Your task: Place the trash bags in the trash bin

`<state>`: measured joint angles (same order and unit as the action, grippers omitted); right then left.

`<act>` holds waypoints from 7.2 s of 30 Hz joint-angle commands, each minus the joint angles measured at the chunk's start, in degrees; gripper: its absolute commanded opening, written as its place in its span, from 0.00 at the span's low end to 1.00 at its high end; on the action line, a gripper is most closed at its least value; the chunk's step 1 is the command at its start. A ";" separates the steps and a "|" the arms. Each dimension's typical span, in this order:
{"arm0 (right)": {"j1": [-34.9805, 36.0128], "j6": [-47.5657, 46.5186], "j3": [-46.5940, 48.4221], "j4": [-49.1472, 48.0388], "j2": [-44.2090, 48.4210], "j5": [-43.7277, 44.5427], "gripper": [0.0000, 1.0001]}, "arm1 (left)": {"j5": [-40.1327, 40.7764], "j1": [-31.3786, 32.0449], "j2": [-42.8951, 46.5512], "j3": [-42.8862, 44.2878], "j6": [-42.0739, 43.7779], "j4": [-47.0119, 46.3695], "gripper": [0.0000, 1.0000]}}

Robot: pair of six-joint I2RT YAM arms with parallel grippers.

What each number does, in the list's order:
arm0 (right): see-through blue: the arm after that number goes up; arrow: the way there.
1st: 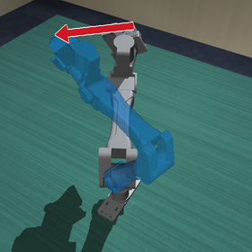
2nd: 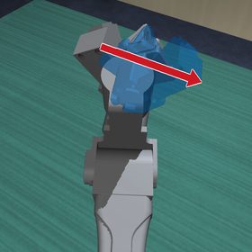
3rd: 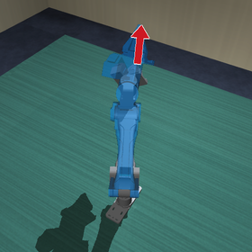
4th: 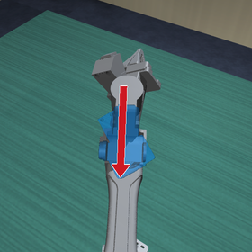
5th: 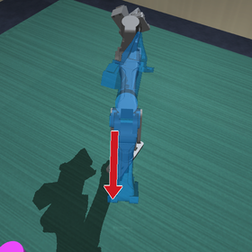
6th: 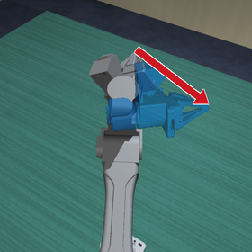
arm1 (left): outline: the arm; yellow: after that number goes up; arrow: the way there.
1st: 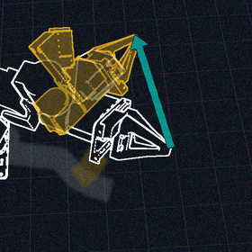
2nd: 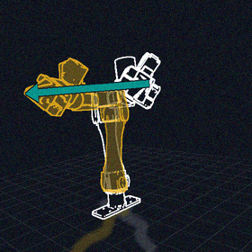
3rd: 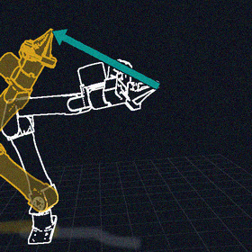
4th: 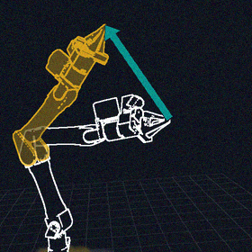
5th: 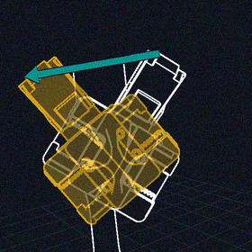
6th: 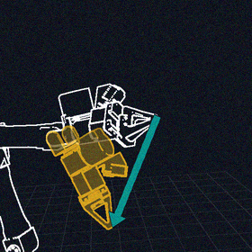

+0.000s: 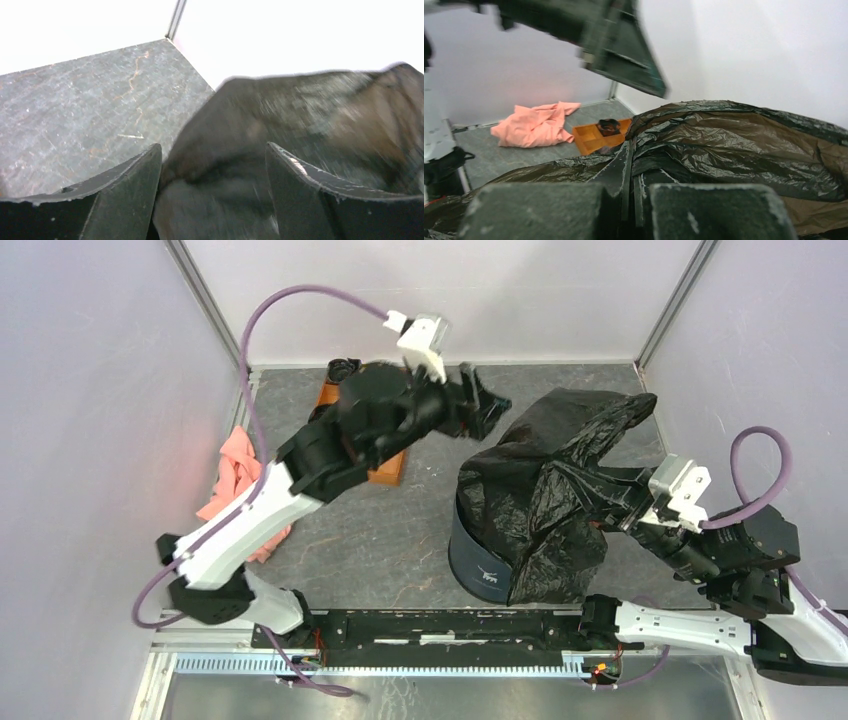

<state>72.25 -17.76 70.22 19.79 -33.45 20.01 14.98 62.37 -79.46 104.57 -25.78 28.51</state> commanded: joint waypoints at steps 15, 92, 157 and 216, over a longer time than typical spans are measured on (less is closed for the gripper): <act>0.00 9.49 -6.99 -1.16 -1.82 9.31 0.01 | -29.11 -3.51 -12.15 -16.05 -6.54 -12.03 0.42; -0.05 14.67 8.28 0.87 -23.98 37.12 0.02 | 34.20 21.70 8.66 -37.40 -5.54 -19.03 0.58; -25.75 16.36 8.24 10.22 -37.43 -18.09 0.18 | -7.29 -8.28 27.84 -32.68 -0.19 8.43 1.00; -25.76 22.75 -10.14 24.51 -13.35 20.82 0.31 | -41.21 -38.22 -19.49 -1.77 -2.19 -0.37 0.02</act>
<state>46.59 0.51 63.70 43.59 -48.84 34.63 -26.65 26.06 -98.45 104.07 -29.98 27.64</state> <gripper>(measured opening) 0.287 0.029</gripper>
